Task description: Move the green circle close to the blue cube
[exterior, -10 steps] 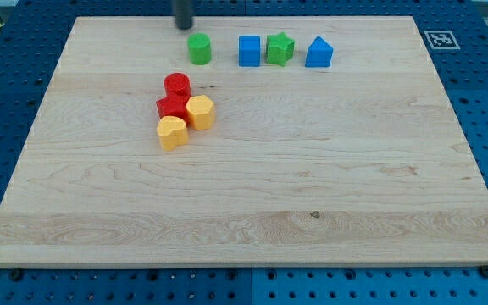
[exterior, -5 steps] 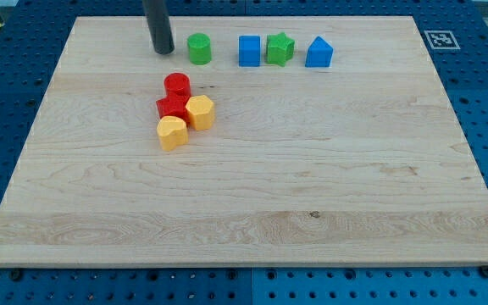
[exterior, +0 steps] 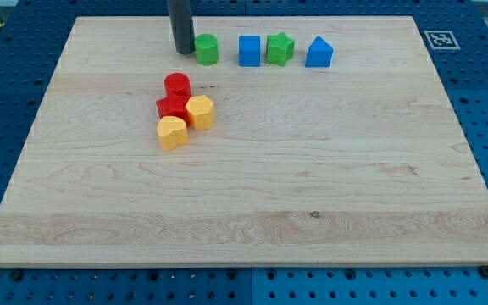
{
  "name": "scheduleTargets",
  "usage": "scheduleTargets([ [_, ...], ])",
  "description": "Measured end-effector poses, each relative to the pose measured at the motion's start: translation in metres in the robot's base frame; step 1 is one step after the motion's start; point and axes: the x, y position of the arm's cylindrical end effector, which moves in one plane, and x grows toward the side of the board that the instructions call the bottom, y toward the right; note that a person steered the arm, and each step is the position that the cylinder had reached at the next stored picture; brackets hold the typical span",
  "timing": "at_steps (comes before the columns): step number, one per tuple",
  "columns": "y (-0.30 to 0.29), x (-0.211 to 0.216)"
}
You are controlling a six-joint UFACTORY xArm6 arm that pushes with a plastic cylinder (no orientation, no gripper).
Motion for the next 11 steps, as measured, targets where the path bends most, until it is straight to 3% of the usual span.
scheduleTargets([
  [3,0.002,-0.002],
  [5,-0.004,0.019],
  [11,0.018,0.007],
])
